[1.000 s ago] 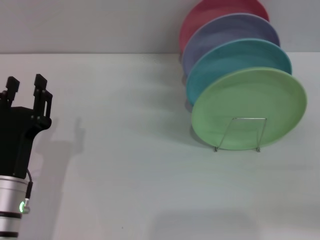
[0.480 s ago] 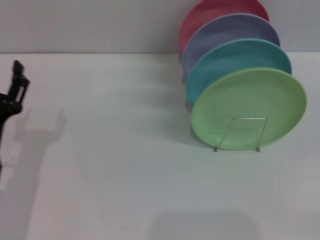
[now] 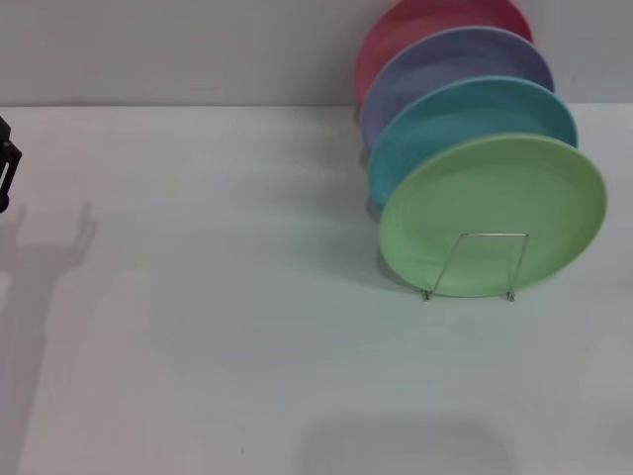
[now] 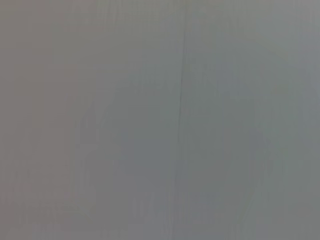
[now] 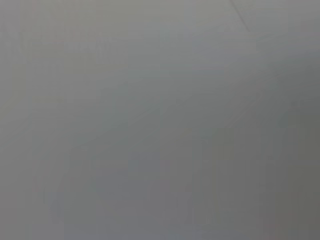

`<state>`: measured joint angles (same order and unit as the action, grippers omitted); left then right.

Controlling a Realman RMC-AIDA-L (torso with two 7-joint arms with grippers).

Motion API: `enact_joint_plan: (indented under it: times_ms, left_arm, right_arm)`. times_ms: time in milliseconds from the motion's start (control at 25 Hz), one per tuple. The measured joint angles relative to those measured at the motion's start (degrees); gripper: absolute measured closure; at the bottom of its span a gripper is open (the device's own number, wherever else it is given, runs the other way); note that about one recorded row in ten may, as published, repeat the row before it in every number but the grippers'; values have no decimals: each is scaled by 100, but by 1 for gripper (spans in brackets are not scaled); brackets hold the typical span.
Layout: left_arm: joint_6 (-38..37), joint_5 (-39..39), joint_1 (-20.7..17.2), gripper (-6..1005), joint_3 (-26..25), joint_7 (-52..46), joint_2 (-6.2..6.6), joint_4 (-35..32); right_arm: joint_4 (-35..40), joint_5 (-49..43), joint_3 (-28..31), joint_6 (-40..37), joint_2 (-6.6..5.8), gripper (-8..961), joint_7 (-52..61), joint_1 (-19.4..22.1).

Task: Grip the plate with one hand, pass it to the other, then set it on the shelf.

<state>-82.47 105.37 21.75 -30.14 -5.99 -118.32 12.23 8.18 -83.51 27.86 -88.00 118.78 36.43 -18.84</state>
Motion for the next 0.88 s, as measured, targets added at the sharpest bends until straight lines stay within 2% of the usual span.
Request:
enact_joint_plan:
  times_ms: [880]
  left_arm:
    - [143, 21, -35, 167, 50, -335, 11, -116]
  right_arm:
    - [-163, -1, -42, 124, 5, 410, -359, -102]
